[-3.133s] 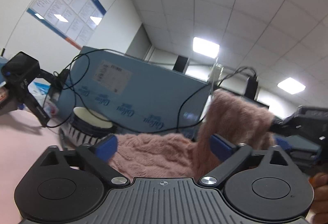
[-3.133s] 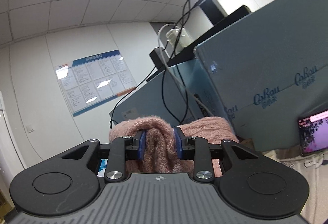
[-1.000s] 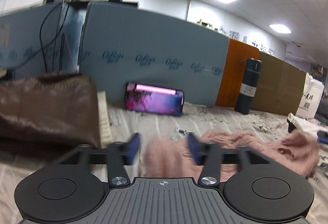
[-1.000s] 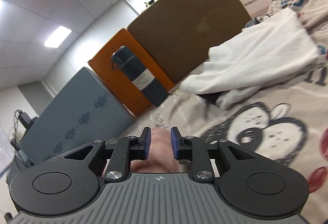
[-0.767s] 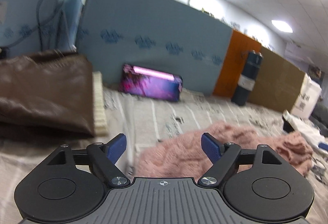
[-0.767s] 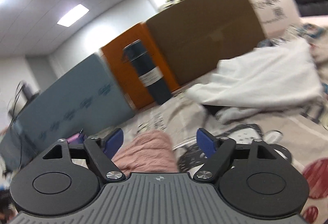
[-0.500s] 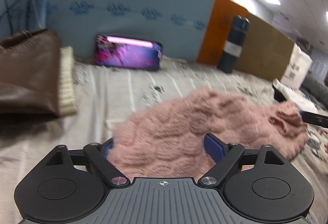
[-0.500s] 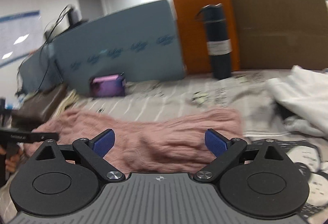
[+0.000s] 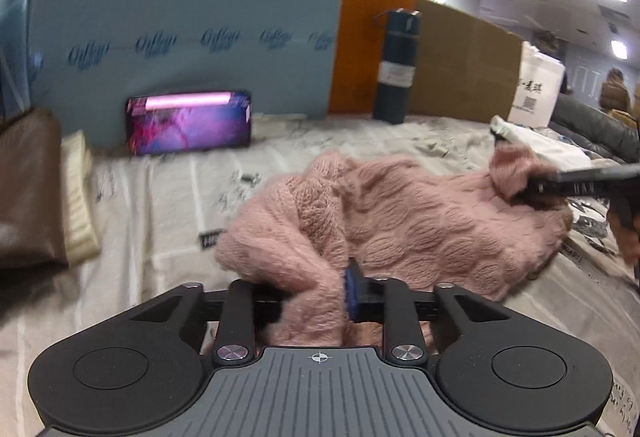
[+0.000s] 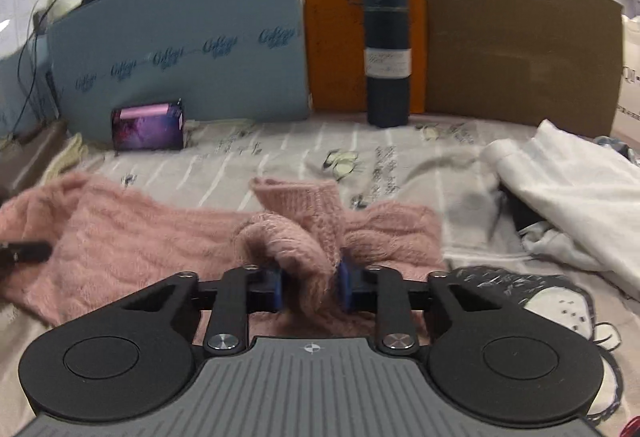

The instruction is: Fold clothes

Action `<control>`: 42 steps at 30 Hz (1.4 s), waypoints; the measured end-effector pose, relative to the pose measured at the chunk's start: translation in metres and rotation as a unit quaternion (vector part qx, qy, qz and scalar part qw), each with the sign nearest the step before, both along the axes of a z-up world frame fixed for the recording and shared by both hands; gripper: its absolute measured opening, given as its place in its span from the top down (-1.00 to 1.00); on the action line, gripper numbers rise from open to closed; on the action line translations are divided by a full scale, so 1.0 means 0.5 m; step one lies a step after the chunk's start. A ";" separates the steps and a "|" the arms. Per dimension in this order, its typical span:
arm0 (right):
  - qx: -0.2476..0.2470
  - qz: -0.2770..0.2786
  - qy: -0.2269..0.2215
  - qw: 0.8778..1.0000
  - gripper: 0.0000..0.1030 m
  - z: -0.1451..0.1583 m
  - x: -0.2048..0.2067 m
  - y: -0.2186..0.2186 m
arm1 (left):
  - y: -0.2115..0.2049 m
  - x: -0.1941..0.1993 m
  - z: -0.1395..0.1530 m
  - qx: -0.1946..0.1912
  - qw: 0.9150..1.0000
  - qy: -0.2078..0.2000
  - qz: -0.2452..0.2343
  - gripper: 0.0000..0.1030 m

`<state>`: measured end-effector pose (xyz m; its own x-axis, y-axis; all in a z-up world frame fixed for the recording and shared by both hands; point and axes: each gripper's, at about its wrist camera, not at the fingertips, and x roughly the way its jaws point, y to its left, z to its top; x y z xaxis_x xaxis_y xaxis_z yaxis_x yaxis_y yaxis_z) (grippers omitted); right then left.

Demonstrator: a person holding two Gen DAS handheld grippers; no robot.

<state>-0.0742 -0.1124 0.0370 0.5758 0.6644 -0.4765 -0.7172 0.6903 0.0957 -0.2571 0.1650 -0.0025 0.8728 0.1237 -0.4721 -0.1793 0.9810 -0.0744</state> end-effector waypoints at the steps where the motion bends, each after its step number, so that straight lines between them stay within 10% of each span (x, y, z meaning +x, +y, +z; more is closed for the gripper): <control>1: 0.017 -0.010 -0.010 1.000 0.62 0.015 0.004 -0.008 | 0.001 -0.002 0.007 0.005 1.000 -0.013 0.002 0.59; 14: 0.265 -0.096 -0.028 0.959 0.69 0.159 0.114 -0.060 | 0.117 -0.021 0.113 0.043 0.984 -0.139 0.104 0.60; 20: 0.248 -0.131 0.065 0.958 0.70 0.055 0.206 -0.043 | 0.169 0.019 0.030 0.006 0.994 -0.040 0.100 0.59; 24: 0.209 -0.162 0.103 0.959 0.67 0.000 0.244 -0.048 | 0.166 0.033 0.004 0.049 0.994 0.008 0.093 0.24; 26: 0.195 -0.181 0.104 0.958 0.42 -0.014 0.250 -0.054 | 0.165 0.027 0.012 0.079 0.992 -0.005 0.094 -0.28; 27: 0.194 -0.197 0.089 0.957 -0.01 -0.014 0.245 -0.058 | 0.166 0.023 0.019 0.100 0.990 -0.019 0.097 -0.58; 29: 0.198 -0.220 0.049 0.954 -0.39 -0.008 0.226 -0.064 | 0.168 0.023 0.033 0.130 0.986 -0.041 0.093 -0.73; 34: 0.233 -0.234 -0.020 0.944 -0.65 0.008 0.181 -0.083 | 0.186 0.071 0.052 0.135 0.989 -0.044 0.040 -0.74; 40: 0.244 -0.181 0.024 0.953 -0.72 0.005 0.200 -0.072 | 0.173 0.160 0.028 0.085 0.995 0.055 -0.020 -0.67; 42: 0.236 -0.175 0.032 0.955 -0.73 0.006 0.203 -0.059 | 0.160 0.165 0.012 0.102 0.992 0.074 -0.027 0.43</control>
<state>0.0271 -0.1421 0.0399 0.7820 0.5856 -0.2133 -0.4325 0.7563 0.4908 -0.1744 0.2450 0.0034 0.8040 0.1856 -0.5649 -0.1206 0.9812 0.1507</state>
